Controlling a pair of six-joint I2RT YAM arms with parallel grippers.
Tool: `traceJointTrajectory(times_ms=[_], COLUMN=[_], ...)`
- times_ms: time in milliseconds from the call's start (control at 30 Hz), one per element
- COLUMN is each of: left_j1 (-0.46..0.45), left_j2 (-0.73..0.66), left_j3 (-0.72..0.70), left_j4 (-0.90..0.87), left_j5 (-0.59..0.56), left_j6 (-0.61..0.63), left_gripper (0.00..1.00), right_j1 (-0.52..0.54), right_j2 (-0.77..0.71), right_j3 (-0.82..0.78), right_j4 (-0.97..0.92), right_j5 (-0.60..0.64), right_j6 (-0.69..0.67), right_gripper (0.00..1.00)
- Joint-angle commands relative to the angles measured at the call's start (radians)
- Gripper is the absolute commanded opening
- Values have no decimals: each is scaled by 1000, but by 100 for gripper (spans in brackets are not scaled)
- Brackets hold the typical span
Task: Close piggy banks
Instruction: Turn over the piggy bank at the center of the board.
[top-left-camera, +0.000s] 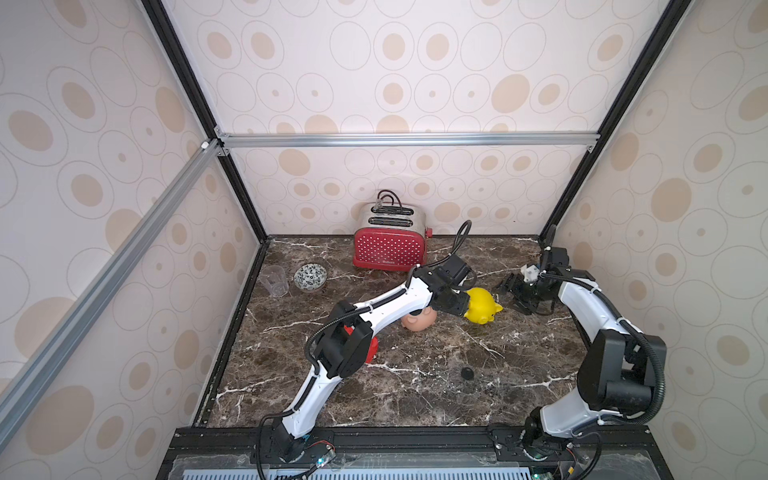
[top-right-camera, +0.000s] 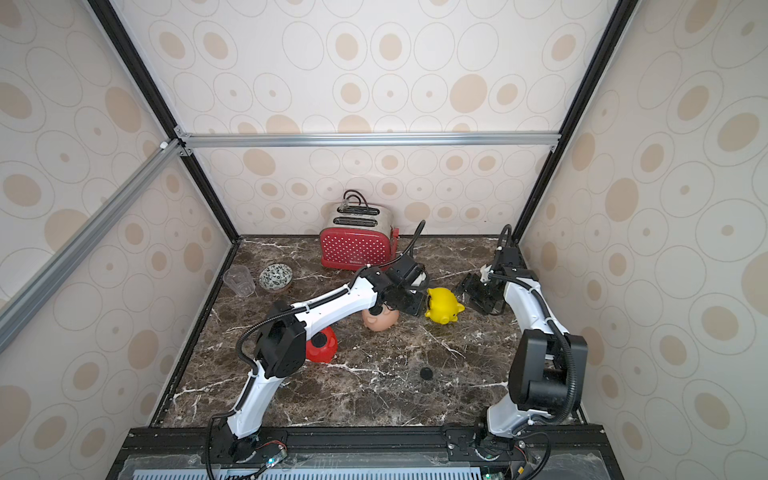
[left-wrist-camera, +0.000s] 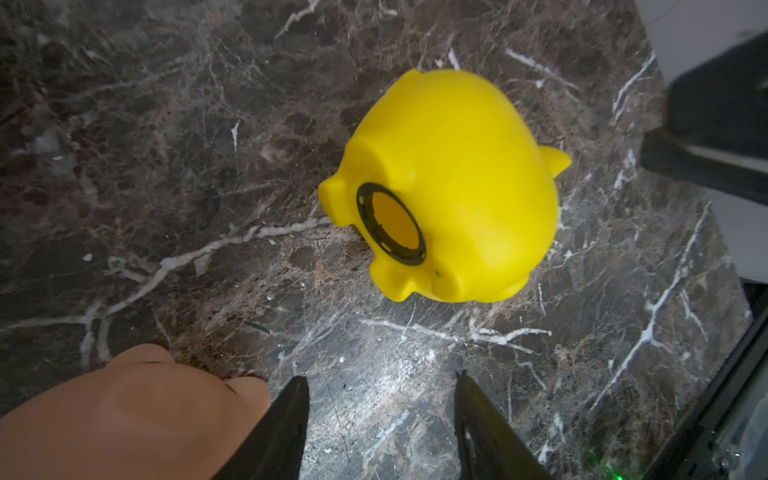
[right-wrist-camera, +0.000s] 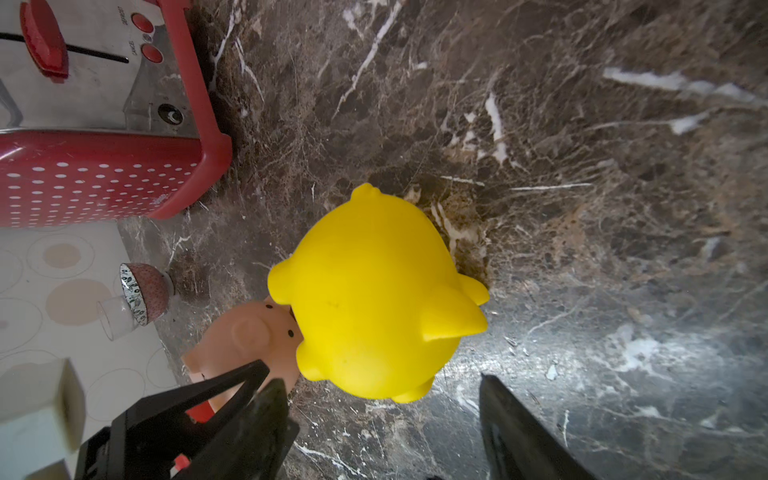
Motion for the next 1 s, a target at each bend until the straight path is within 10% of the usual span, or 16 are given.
traceJointTrajectory(times_ms=[0,967], left_j1=[16,37], left_j2=[-27,149], left_j3=[-3,117], left_j4=[22,198], left_j5=[-8,170], left_j6=[-24,-151], left_gripper=[57,68], right_j1=[4,16], right_j2=[47,139], right_j3=[38,-41], right_j4=[-11,109], right_j5=[-23,-80], right_j6=[-1,22], right_gripper=[78,78])
